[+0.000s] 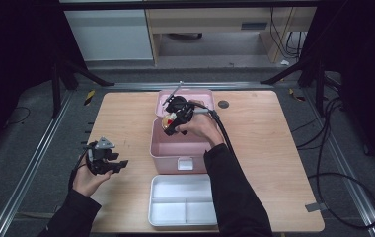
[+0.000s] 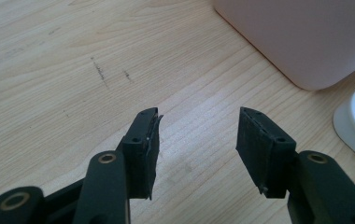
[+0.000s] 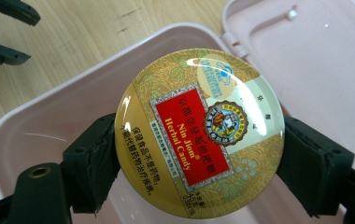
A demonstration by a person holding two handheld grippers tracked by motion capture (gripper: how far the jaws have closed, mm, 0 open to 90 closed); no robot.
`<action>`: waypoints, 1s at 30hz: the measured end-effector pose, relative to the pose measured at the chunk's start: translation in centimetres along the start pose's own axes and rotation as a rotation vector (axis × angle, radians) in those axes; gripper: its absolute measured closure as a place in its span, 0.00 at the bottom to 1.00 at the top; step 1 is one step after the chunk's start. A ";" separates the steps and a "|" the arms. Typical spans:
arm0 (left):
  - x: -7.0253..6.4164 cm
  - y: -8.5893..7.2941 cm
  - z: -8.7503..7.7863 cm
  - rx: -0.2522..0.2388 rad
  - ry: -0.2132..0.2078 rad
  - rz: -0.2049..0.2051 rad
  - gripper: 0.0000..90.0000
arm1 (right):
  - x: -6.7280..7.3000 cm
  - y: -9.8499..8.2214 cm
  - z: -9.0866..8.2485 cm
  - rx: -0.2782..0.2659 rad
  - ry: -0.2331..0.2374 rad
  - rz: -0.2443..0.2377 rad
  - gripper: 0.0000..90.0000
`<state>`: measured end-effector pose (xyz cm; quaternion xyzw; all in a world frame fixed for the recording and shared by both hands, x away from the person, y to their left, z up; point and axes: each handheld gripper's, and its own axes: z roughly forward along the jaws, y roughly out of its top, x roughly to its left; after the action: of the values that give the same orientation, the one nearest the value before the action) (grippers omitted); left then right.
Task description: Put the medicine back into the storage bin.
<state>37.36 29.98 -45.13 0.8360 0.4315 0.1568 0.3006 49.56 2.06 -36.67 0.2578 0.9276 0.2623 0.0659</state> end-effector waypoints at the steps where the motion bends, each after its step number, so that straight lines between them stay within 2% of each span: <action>1: 0.0 0.0 0.0 0.000 0.000 -0.001 0.54 | 0.1 0.1 0.3 0.010 0.002 -0.004 0.23; 14: 0.0 0.1 -0.1 0.000 0.001 0.003 0.54 | 0.9 0.1 2.9 0.106 -0.004 -0.055 0.23; 18: -0.1 0.1 -0.2 0.000 0.002 0.005 0.54 | 1.0 0.1 3.4 0.118 -0.005 -0.063 0.23; 23: -0.1 0.1 -0.3 -0.004 0.001 0.002 0.54 | 1.3 0.2 3.7 0.121 0.002 -0.070 0.21; 30: -0.2 0.2 -0.4 -0.010 0.000 0.003 0.54 | 1.2 0.3 3.0 0.081 -0.009 -0.064 0.19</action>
<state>37.17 29.89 -44.74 0.8352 0.4293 0.1594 0.3045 49.37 4.24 -39.04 0.2319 0.9448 0.2212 0.0680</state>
